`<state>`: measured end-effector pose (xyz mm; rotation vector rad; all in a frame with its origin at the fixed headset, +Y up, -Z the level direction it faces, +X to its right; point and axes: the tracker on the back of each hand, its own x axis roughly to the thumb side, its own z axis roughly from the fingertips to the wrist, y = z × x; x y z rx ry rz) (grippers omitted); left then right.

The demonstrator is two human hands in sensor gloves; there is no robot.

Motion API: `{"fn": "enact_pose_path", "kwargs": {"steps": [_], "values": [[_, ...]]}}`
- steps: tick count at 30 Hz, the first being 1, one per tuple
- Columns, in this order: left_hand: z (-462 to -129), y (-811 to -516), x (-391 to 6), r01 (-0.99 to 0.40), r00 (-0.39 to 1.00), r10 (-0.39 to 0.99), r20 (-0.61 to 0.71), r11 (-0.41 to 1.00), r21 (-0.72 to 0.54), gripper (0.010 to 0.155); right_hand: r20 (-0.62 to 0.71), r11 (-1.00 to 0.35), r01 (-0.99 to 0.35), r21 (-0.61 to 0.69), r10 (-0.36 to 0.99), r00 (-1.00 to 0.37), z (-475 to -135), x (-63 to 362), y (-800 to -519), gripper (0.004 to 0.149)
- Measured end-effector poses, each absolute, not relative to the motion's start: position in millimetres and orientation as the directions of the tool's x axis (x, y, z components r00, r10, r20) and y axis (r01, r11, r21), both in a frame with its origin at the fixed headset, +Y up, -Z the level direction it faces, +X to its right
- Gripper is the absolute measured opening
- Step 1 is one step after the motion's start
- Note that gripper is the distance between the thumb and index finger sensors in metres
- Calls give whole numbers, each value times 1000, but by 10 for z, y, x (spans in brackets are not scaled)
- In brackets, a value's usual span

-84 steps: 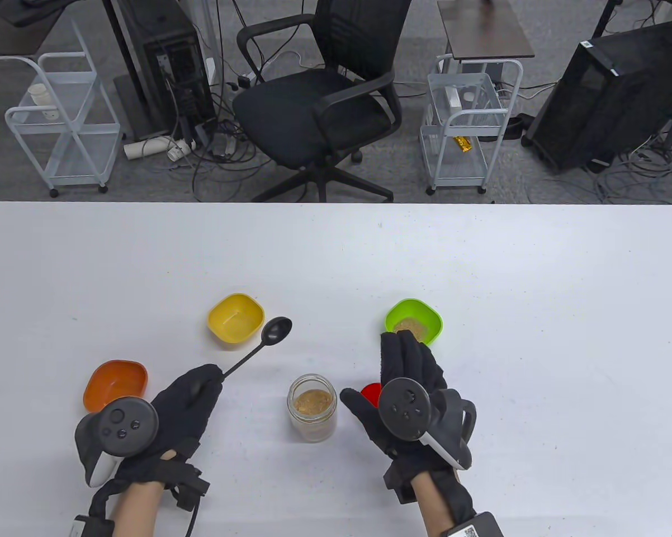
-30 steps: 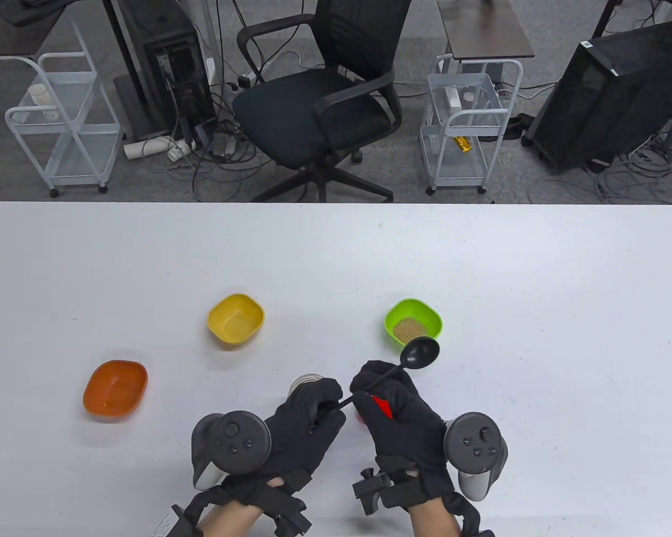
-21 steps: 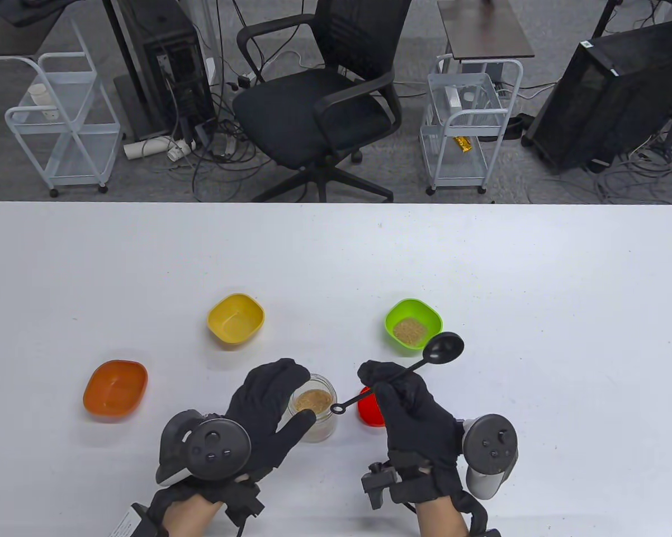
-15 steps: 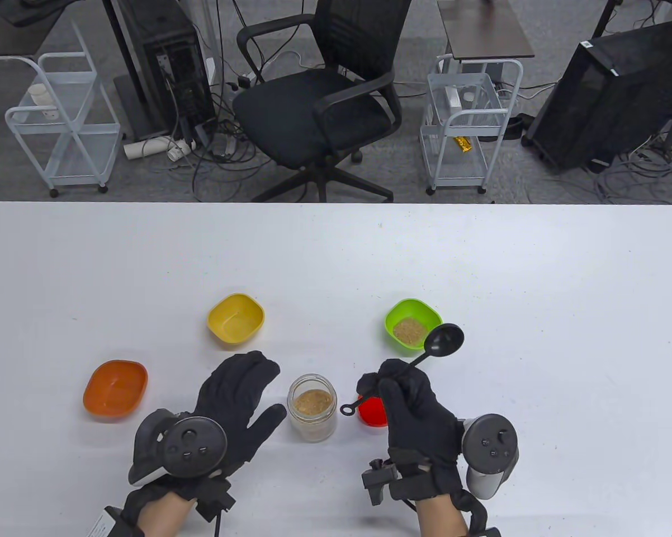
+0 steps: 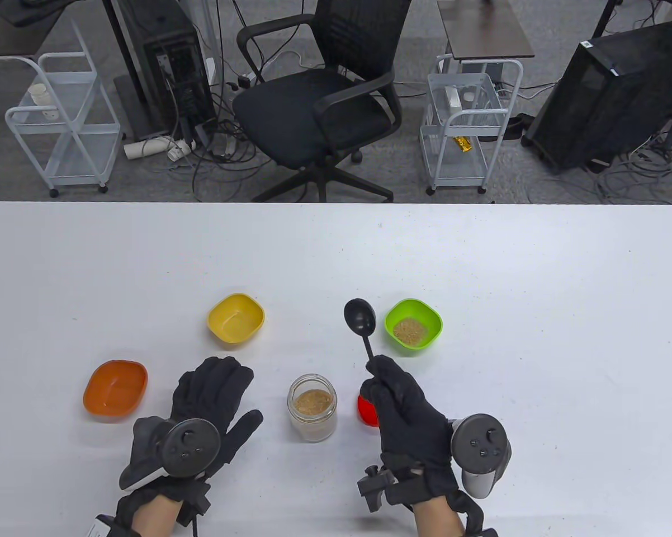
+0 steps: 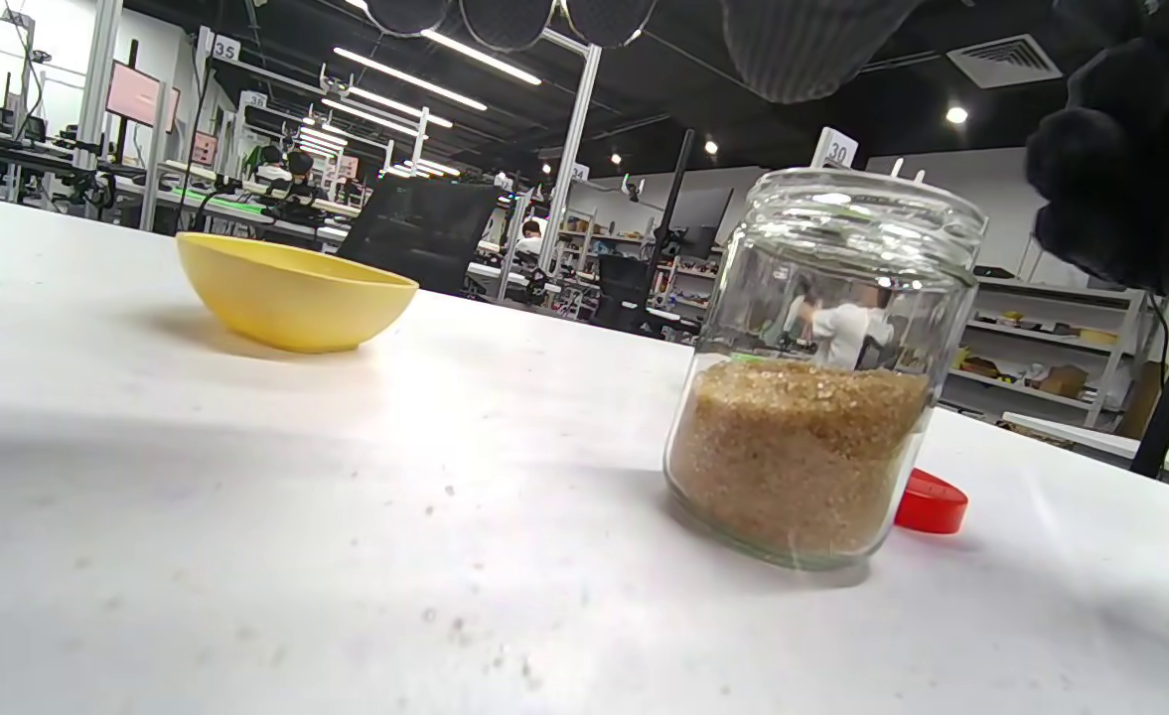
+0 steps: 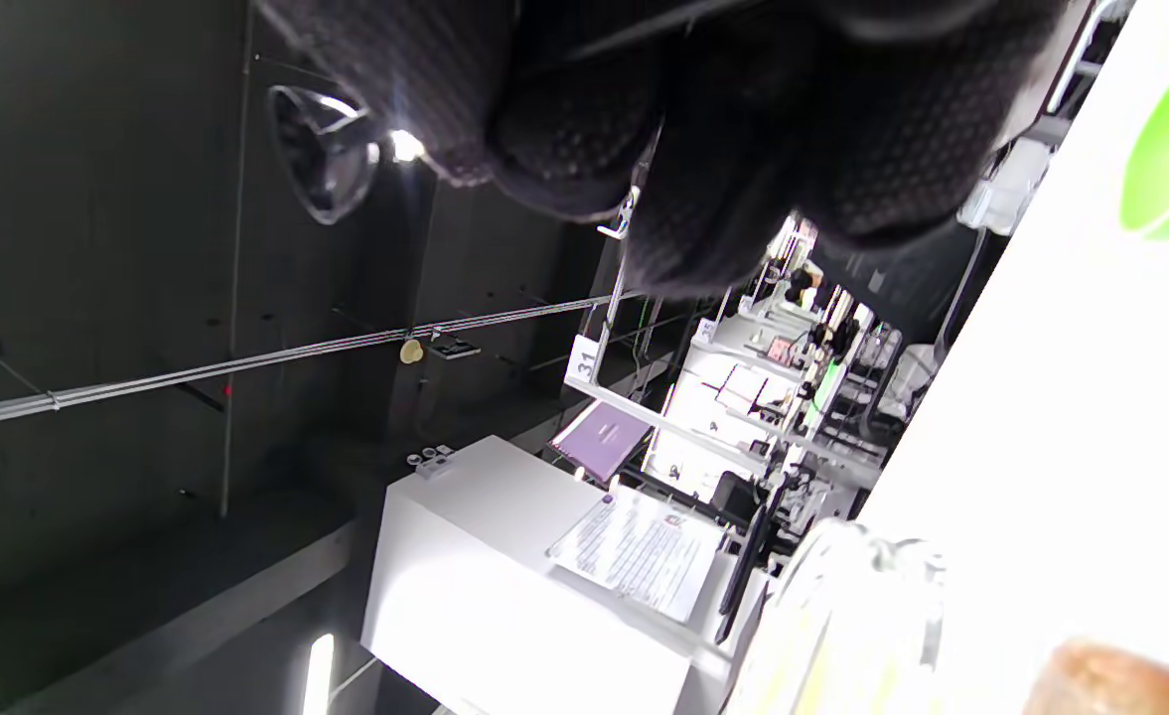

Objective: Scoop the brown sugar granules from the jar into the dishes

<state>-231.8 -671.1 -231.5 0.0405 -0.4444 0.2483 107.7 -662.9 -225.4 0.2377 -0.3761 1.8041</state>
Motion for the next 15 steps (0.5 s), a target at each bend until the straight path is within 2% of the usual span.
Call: {"fn": "enact_pose_path", "kwargs": {"steps": [15], "values": [[-2311, -6759, -2310, -219, 887, 218, 408, 975, -44, 79, 345, -308, -932, -191, 868, -357, -2252, 1055, -6647, 42]]}}
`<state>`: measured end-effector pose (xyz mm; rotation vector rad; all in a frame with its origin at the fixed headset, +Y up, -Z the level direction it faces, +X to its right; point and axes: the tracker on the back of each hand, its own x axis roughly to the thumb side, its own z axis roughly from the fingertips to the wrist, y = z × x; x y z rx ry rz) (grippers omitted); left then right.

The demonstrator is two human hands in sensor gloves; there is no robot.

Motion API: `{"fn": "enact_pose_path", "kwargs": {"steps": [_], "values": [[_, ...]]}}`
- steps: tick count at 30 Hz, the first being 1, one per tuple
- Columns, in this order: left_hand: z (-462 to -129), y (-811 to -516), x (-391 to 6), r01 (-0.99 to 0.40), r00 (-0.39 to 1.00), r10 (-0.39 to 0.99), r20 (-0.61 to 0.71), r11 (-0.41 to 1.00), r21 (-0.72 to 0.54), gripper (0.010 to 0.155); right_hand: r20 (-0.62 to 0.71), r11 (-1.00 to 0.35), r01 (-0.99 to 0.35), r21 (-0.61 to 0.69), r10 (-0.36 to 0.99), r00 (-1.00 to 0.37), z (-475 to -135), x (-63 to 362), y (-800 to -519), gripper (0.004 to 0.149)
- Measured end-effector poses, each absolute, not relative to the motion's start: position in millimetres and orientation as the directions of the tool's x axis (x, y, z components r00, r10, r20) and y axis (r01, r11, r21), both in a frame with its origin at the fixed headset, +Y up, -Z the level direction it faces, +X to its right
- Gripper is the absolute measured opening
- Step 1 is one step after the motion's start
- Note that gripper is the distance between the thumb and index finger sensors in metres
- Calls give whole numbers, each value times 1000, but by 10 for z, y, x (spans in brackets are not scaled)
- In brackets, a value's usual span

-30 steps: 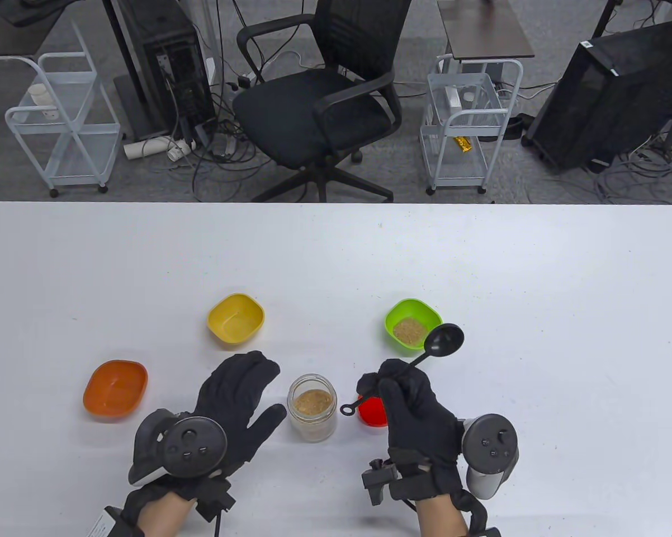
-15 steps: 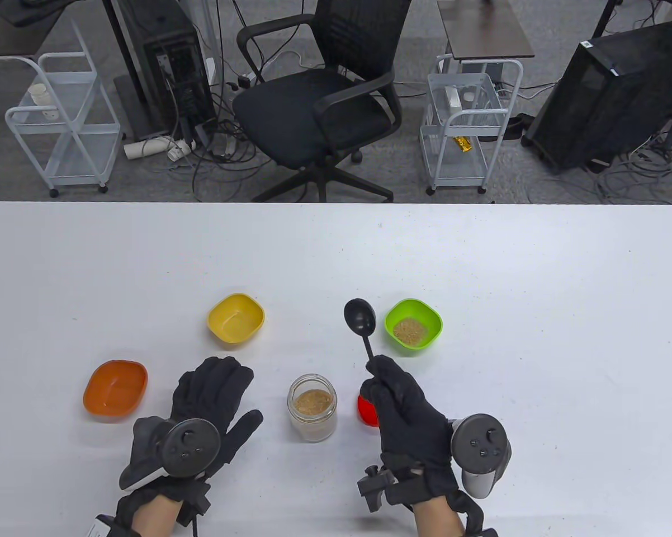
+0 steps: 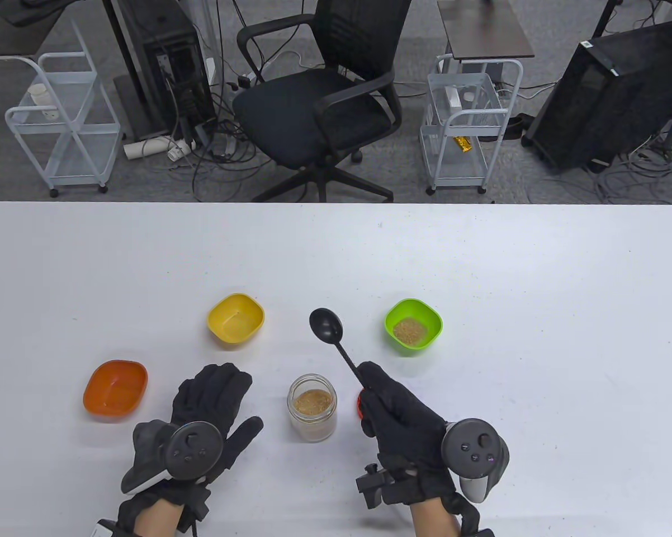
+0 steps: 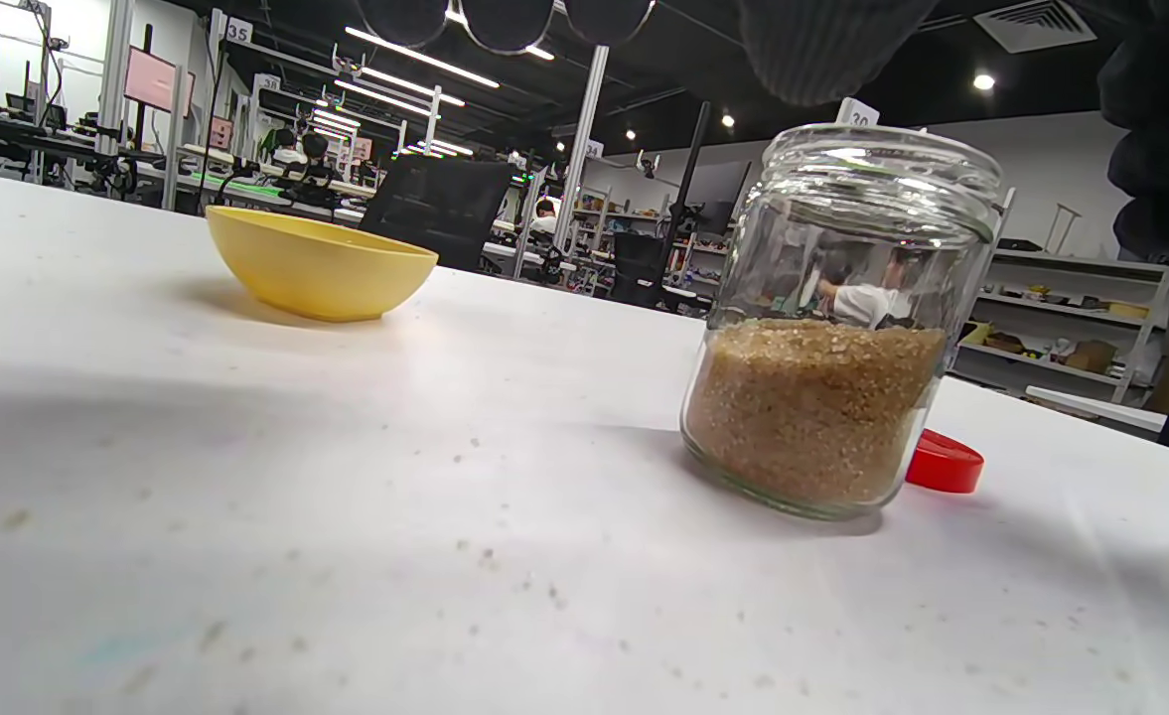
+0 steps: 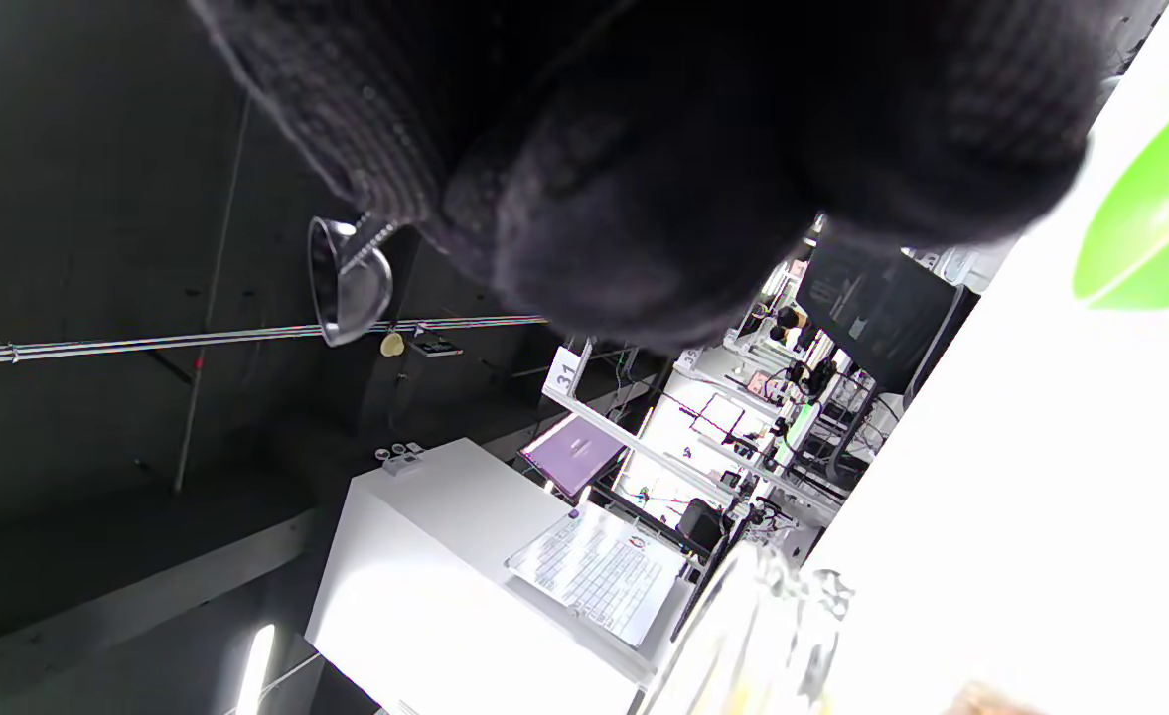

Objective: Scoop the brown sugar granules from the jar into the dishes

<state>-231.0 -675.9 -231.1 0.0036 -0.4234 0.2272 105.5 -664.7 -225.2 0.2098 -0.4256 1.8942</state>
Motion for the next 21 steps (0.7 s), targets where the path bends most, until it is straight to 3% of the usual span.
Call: {"fn": "enact_pose_path", "kwargs": {"steps": [9, 14, 21], "values": [[-2512, -6582, -2699, -161, 952, 187, 244, 979, -124, 97, 338, -334, -926, -173, 863, -375, -2276, 1042, -6650, 42], [-2680, -6490, -3202, 18, 989, 9, 146, 984, -178, 107, 333, -338, -925, -175, 863, -379, -2281, 1050, -6650, 41], [-2834, -6555, -3713, 11, 999, 1, 36, 946, -324, 119, 330, -348, -919, -186, 859, -392, -2270, 1061, -6653, 41]]}}
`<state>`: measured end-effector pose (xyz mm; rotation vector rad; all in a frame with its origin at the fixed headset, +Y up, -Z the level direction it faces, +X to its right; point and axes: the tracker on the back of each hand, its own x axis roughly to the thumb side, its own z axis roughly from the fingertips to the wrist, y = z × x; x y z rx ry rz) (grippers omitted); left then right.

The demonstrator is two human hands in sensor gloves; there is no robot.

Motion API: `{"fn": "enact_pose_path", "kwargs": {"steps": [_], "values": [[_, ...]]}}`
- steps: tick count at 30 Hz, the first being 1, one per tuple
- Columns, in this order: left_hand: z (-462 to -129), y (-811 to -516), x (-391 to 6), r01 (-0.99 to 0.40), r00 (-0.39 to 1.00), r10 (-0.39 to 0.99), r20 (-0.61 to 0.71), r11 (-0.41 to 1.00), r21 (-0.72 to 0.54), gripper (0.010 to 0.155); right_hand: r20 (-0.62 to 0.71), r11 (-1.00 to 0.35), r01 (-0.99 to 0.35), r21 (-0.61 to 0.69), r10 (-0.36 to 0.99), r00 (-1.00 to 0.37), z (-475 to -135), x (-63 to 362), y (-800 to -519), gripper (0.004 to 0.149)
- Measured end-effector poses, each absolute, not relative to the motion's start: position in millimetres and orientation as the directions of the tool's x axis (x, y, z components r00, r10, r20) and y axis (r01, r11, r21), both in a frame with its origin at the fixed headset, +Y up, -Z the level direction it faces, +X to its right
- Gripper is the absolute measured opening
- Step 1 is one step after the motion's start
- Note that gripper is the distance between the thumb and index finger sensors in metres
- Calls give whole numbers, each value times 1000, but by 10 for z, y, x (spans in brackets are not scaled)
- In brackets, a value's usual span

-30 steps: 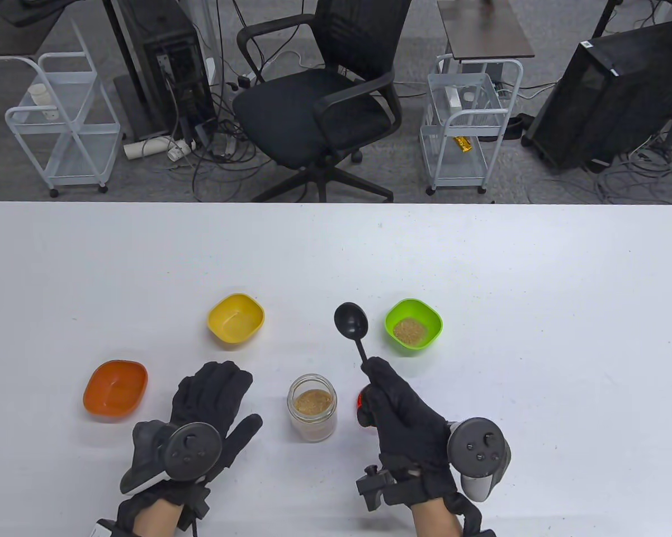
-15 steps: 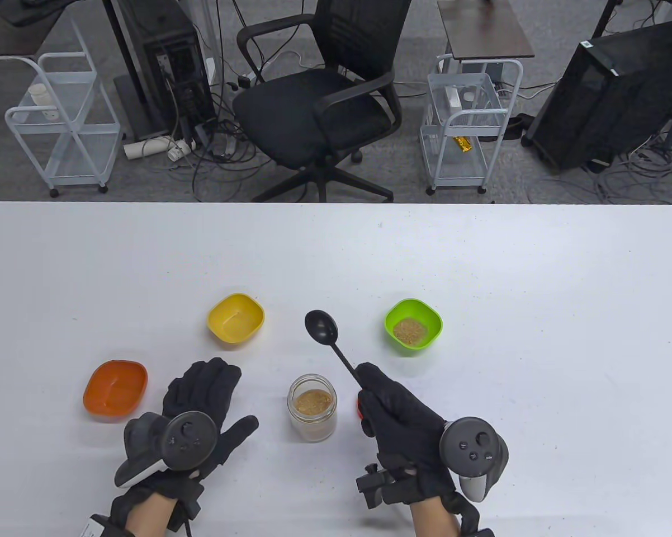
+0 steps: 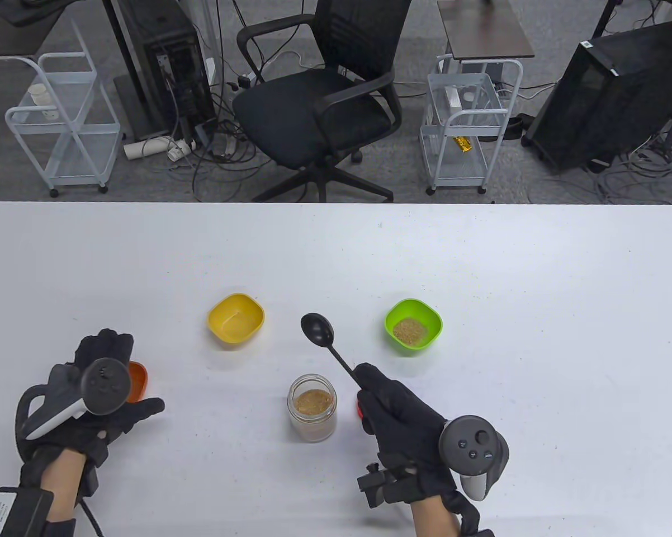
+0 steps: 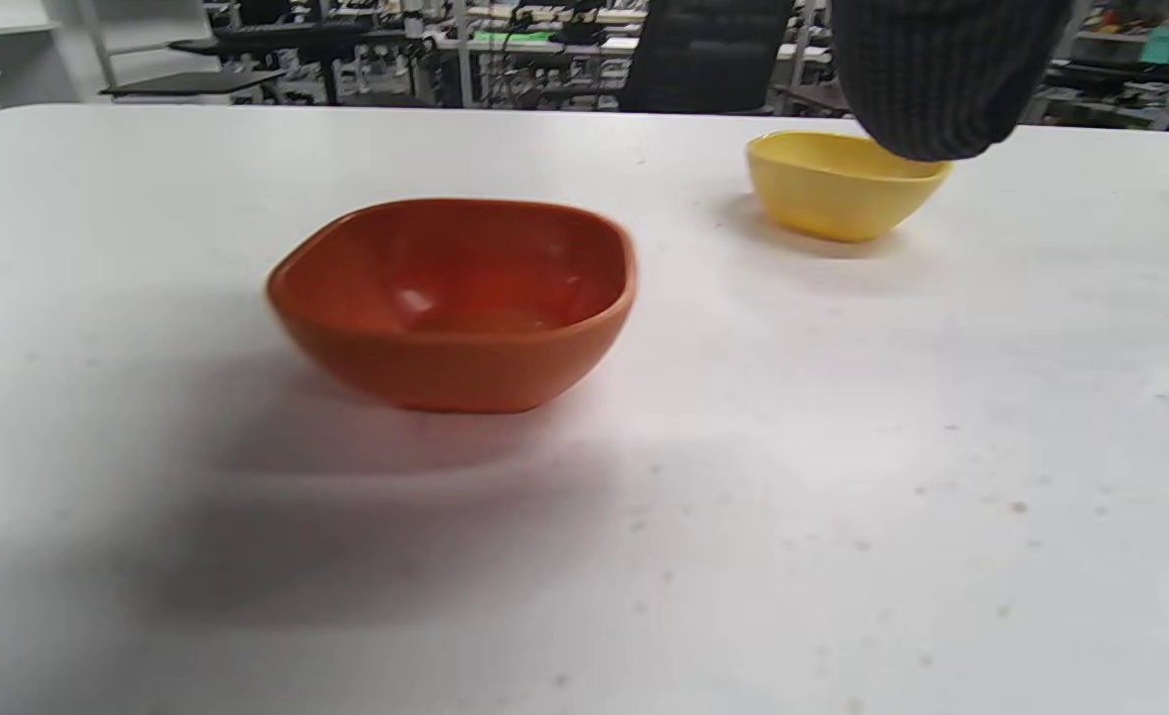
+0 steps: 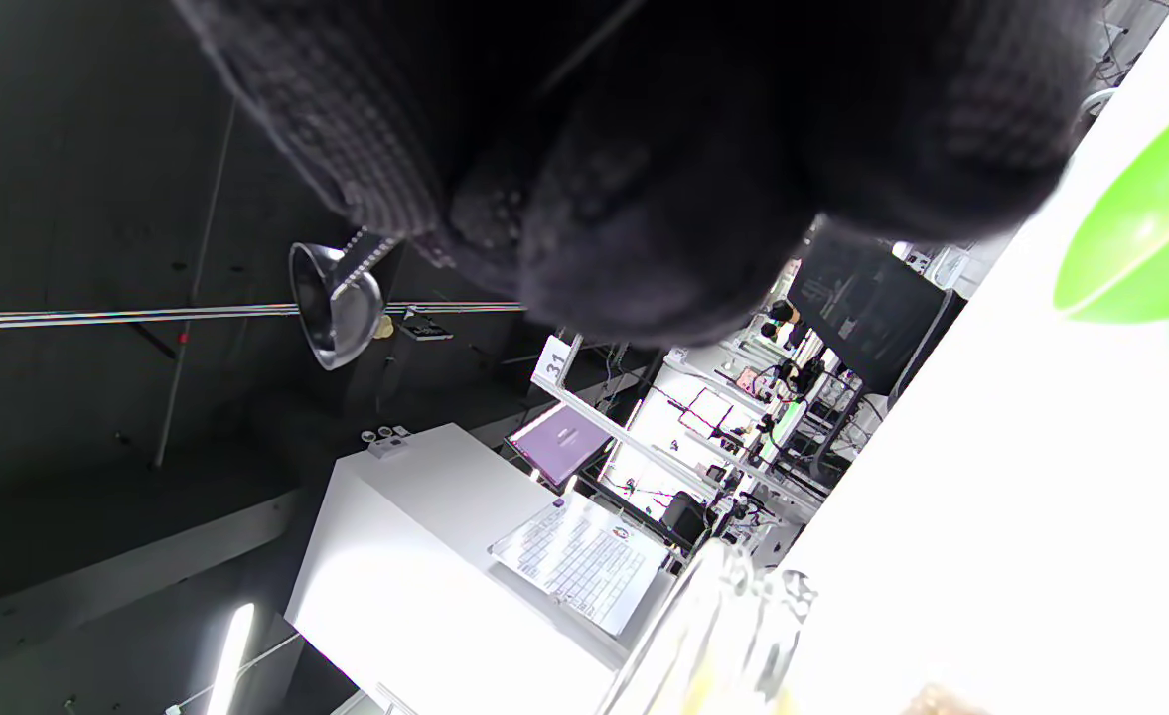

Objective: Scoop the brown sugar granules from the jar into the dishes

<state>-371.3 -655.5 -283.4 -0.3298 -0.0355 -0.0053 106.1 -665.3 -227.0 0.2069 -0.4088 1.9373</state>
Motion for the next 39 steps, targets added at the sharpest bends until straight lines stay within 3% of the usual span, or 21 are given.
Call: {"fn": "enact_pose_path", "kwargs": {"steps": [9, 25, 31, 39], "values": [[-2944, -6926, -3877, -84, 991, 32, -128, 902, -423, 126, 308, -367, -906, -209, 855, -418, -2255, 1088, -6664, 41], [-3002, -7088, -3913, -164, 979, 96, -182, 900, -404, 118, 302, -387, -899, -206, 849, -434, -2256, 1084, -6675, 41], [-2992, -7078, -3891, -186, 979, 137, -154, 909, -372, 113, 302, -390, -898, -203, 847, -436, -2256, 1079, -6678, 41], [-2922, -6852, -3593, -162, 985, 170, -3, 937, -310, 110, 299, -399, -896, -194, 846, -442, -2269, 1068, -6683, 41]]}}
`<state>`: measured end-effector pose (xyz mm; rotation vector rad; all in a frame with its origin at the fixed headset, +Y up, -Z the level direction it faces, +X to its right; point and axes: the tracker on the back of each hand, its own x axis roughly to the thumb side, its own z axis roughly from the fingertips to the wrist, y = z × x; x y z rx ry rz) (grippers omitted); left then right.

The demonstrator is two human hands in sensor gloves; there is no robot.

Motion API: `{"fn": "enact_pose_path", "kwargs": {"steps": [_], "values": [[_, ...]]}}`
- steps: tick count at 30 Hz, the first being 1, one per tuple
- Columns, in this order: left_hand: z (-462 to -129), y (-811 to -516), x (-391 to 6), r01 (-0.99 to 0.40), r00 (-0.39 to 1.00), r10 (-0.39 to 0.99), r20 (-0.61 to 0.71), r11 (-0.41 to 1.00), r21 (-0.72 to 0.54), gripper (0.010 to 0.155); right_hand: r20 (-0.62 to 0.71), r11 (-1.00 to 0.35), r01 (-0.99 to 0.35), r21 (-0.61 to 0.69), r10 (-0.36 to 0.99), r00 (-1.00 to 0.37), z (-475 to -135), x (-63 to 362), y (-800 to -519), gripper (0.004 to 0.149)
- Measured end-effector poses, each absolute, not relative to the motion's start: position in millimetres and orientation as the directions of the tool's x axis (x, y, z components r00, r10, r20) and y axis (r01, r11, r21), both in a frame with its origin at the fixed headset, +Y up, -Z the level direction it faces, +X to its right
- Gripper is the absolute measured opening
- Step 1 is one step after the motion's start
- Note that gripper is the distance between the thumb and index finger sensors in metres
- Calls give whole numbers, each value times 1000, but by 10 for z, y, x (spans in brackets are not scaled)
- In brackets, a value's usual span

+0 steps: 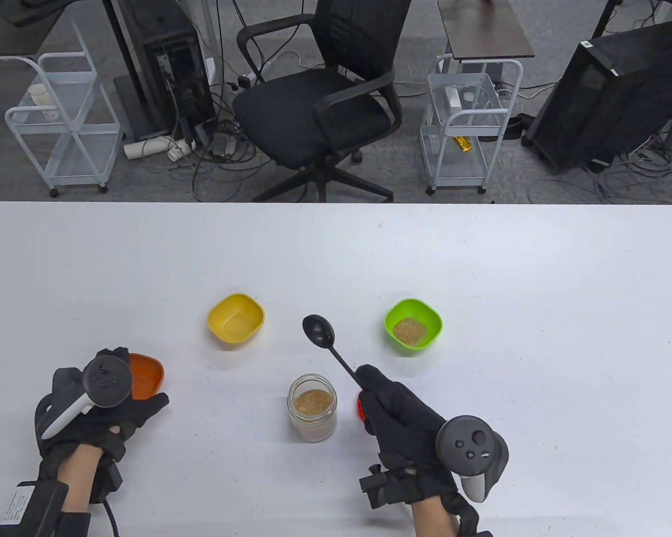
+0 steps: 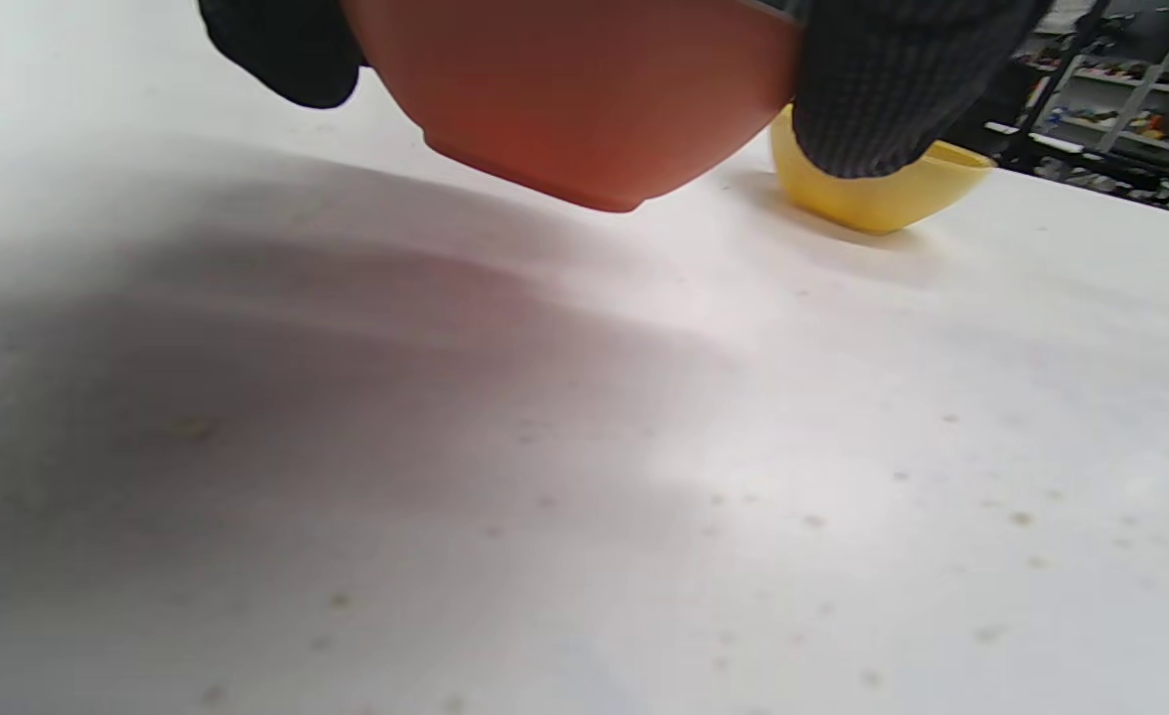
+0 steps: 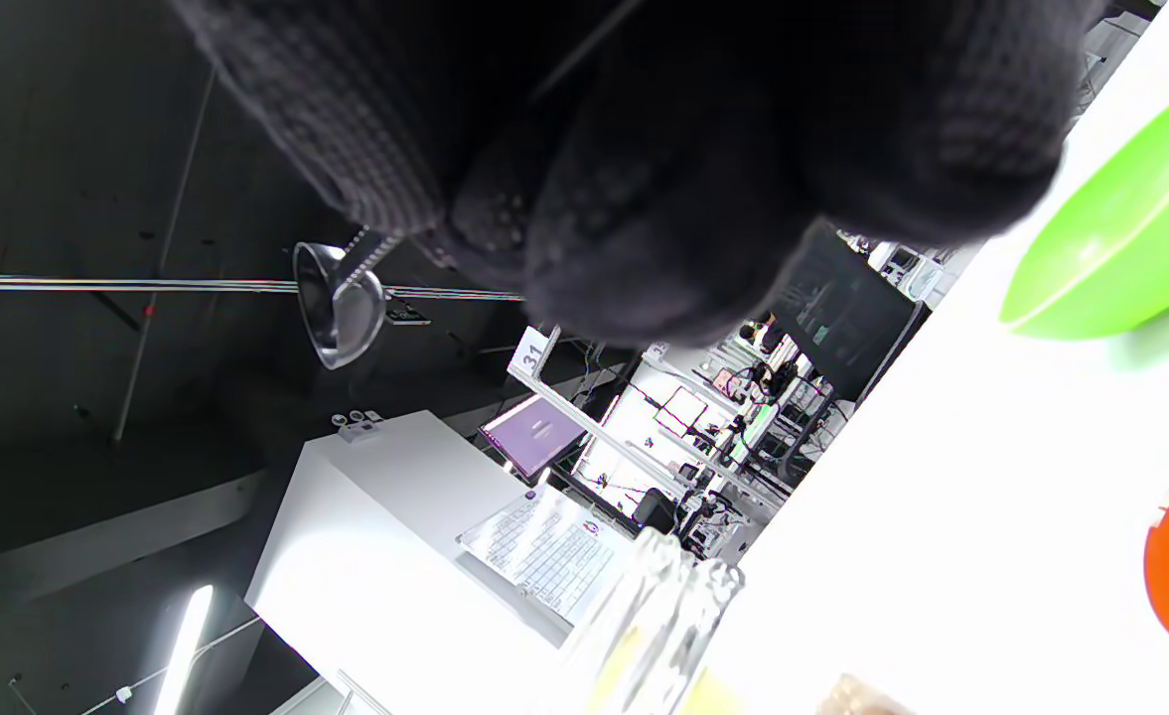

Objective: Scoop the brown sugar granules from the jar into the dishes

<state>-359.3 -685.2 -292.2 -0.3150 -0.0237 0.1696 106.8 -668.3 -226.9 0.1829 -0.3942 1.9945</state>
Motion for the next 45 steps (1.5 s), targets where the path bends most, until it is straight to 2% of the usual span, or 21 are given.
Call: {"fn": "enact_pose_path", "kwargs": {"steps": [9, 18, 29, 36, 40, 45], "values": [[-2726, -6609, -3076, -184, 961, 226, 157, 953, -242, 111, 299, -404, -898, -173, 848, -438, -2290, 1045, -6689, 41], [-2570, -6605, -2625, -213, 939, 261, 226, 953, -215, 114, 307, -405, -903, -145, 849, -431, -2311, 1014, -6690, 41], [-2434, -6749, -2534, -244, 918, 296, 265, 946, -213, 113, 314, -405, -896, -184, 839, -444, -2257, 1022, -6632, 40], [-2425, -6793, -2555, -281, 907, 337, 252, 931, -232, 114, 298, -571, -801, -177, 745, -597, -2269, 952, -6441, 39], [-2460, -6846, -2598, -294, 912, 349, 217, 923, -249, 114, 300, -727, -675, -124, 621, -724, -2303, 899, -6240, 39], [-2469, -6874, -2614, -297, 915, 349, 200, 921, -250, 114, 319, -893, -445, -69, 402, -858, -2338, 839, -5945, 39]]}}
